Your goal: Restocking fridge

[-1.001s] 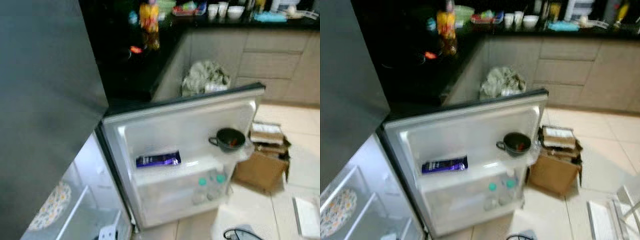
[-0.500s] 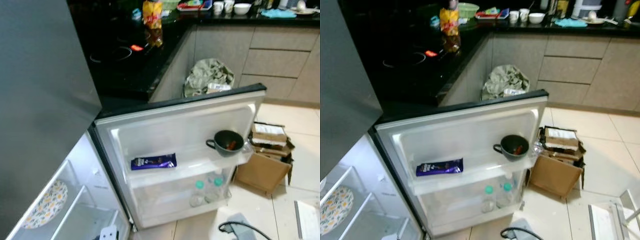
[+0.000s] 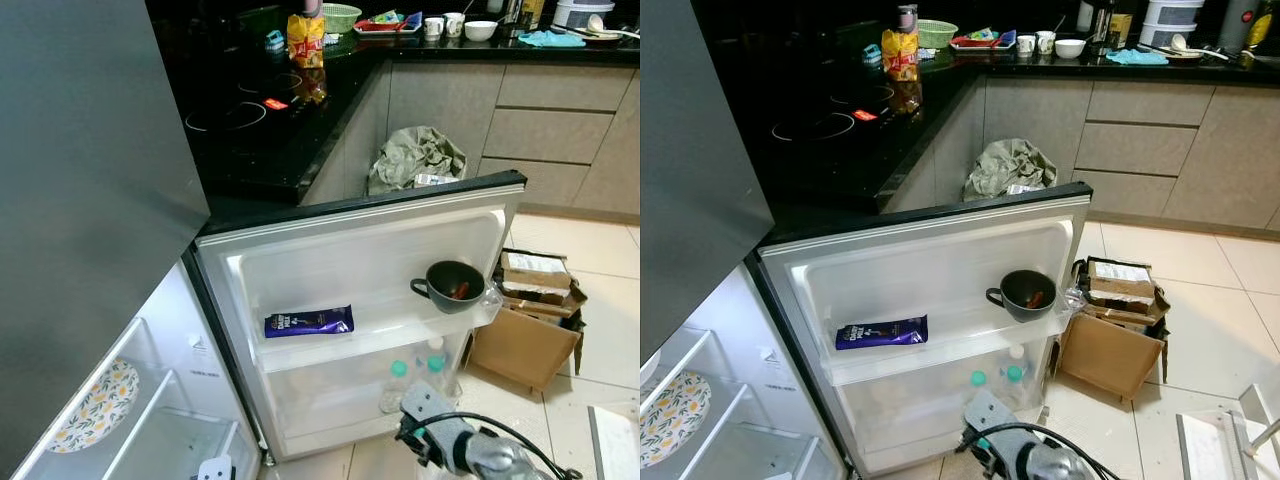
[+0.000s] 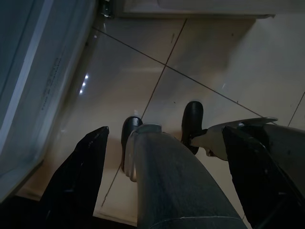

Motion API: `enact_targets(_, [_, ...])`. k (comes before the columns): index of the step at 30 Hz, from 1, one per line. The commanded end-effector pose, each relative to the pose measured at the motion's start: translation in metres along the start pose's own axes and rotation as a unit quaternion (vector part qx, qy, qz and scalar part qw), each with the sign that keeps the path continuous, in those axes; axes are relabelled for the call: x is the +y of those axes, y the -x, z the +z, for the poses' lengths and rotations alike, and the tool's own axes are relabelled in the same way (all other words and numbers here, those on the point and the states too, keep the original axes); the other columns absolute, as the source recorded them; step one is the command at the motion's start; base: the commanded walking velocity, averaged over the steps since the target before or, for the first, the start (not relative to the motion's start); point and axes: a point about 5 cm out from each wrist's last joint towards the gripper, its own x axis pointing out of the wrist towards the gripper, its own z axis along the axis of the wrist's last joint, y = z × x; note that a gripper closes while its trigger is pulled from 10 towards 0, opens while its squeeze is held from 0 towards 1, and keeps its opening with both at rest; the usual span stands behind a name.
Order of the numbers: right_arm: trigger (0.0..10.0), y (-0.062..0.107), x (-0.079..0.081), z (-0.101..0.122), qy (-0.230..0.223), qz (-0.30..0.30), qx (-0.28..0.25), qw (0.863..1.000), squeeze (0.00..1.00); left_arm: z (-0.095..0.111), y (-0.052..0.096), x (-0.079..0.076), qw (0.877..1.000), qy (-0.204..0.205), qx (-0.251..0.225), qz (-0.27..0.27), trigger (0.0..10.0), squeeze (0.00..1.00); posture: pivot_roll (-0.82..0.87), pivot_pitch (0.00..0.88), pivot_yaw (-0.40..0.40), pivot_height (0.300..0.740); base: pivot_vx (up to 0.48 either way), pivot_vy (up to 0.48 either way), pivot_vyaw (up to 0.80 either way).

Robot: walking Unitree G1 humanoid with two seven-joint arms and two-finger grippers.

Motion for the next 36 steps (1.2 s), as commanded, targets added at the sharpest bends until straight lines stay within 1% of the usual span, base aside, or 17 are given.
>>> enact_targets(1, [10.0, -0.005, -0.006, 0.019, 0.027, 0.0, -0.041, 0.999, 0.0, 0.002, 0.001, 0.005, 1.0, -0.01, -0.003, 0.009, 10.0, 0.0, -0.13, 0.0, 0.036, 0.74, 0.0, 0.0, 0.0])
enact_targets(2, [10.0, -0.01, -0.009, 0.037, 0.05, -0.01, -0.075, 0.996, 0.0, 0.004, 0.001, 0.005, 1.0, -0.018, -0.008, 0.012, 10.0, 0.0, -0.13, 0.0, 0.036, 0.74, 0.0, 0.0, 0.0])
enact_targets(3, [10.0, -0.01, -0.009, 0.037, 0.05, -0.01, -0.075, 0.996, 0.0, 0.004, 0.001, 0.005, 1.0, -0.018, -0.008, 0.012, 10.0, 0.0, -0.13, 0.0, 0.036, 0.74, 0.0, 0.0, 0.0])
enact_targets(4, [10.0, -0.013, -0.011, 0.048, 0.05, -0.014, -0.1, 0.994, 0.0, 0.006, 0.001, 0.006, 1.0, -0.024, -0.013, 0.015, 10.0, 0.0, -0.13, 0.0, 0.036, 0.74, 0.0, 0.0, 0.0])
enact_targets(5, [10.0, -0.017, -0.013, 0.065, 0.038, -0.016, -0.143, 0.989, 0.0, 0.011, 0.0, 0.005, 0.999, -0.027, -0.026, 0.023, 10.0, 0.0, -0.13, 0.0, 0.036, 0.74, 0.0, 0.0, 0.0])
enact_targets(7, [10.0, -0.019, -0.013, 0.075, 0.027, -0.016, -0.166, 0.986, 0.0, 0.016, -0.001, 0.006, 0.998, -0.026, -0.038, 0.031, 10.0, 0.0, -0.13, 0.0, 0.036, 0.74, 0.0, 0.0, 0.0])
enact_targets(8, [10.0, -0.021, -0.013, 0.083, 0.006, -0.012, -0.181, 0.983, 0.0, 0.022, -0.001, 0.006, 0.998, -0.02, -0.051, 0.035, 10.0, 0.0, -0.13, 0.0, 0.036, 0.74, 0.0, 0.0, 0.0])
enact_targets(9, [10.0, -0.021, -0.013, 0.083, 0.006, -0.012, -0.181, 0.983, 0.0, 0.022, -0.001, 0.006, 0.998, -0.02, -0.051, 0.035, 10.0, 0.0, -0.13, 0.0, 0.036, 0.74, 0.0, 0.0, 0.0])
enact_targets(10, [10.0, -0.024, -0.011, 0.087, -0.019, 0.001, -0.192, 0.981, 0.0, 0.027, -0.002, 0.006, 0.997, -0.023, -0.062, 0.036, 10.0, 0.0, -0.13, 0.0, 0.035, 0.74, 0.0, 0.0, 0.0])
enact_targets(15, [10.0, -0.025, -0.007, 0.09, -0.045, 0.014, -0.21, 0.976, 0.0, 0.035, -0.002, 0.007, 0.996, -0.014, -0.078, 0.041, 10.0, 0.0, -0.13, 0.0, 0.035, 0.74, 0.0, 0.0, 0.0])
enact_targets(18, [10.0, -0.026, -0.002, 0.088, -0.052, 0.031, -0.208, 0.976, 0.0, 0.037, -0.002, 0.008, 0.996, -0.01, -0.083, 0.044, 10.0, 0.0, -0.13, 0.0, 0.035, 0.74, 0.0, 0.0, 0.0])
enact_targets(20, [10.0, -0.027, 0.006, 0.082, -0.044, 0.053, -0.193, 0.979, 0.0, 0.036, -0.002, 0.007, 0.996, -0.012, -0.083, 0.044, 10.0, 0.0, -0.13, 0.0, 0.035, 0.74, 0.0, 0.0, 0.0])
enact_targets(23, [10.0, -0.027, 0.016, 0.07, -0.016, 0.077, -0.159, 0.984, 0.0, 0.033, -0.002, 0.007, 0.996, -0.015, -0.08, 0.043, 10.0, 0.0, -0.13, 0.0, 0.035, 0.74, 0.0, 0.0, 0.0])
enact_targets(27, [10.0, -0.026, 0.026, 0.06, 0.016, 0.103, -0.13, 0.986, 0.0, 0.031, -0.002, 0.006, 0.996, -0.019, -0.077, 0.042, 10.0, 0.0, -0.13, 0.0, 0.035, 0.74, 0.0, 0.0, 0.0])
enact_targets(28, [10.0, -0.026, 0.026, 0.06, 0.016, 0.103, -0.13, 0.986, 0.0, 0.031, -0.002, 0.006, 0.996, -0.019, -0.077, 0.042, 10.0, 0.0, -0.13, 0.0, 0.035, 0.74, 0.0, 0.0, 0.0])
enact_targets(31, [10.0, -0.026, 0.037, 0.053, 0.069, 0.138, -0.105, 0.982, 0.0, 0.031, -0.001, 0.008, 0.996, -0.026, -0.076, 0.048, 10.0, 0.0, -0.13, 0.0, 0.035, 0.74, 0.0, 0.0, 0.0])
enact_targets(36, [10.0, -0.027, 0.042, 0.058, 0.078, 0.148, -0.113, 0.979, 0.0, 0.033, -0.001, 0.01, 0.995, -0.028, -0.082, 0.055, 10.0, 0.0, -0.13, 0.0, 0.035, 0.74, 0.0, 0.0, 0.0])
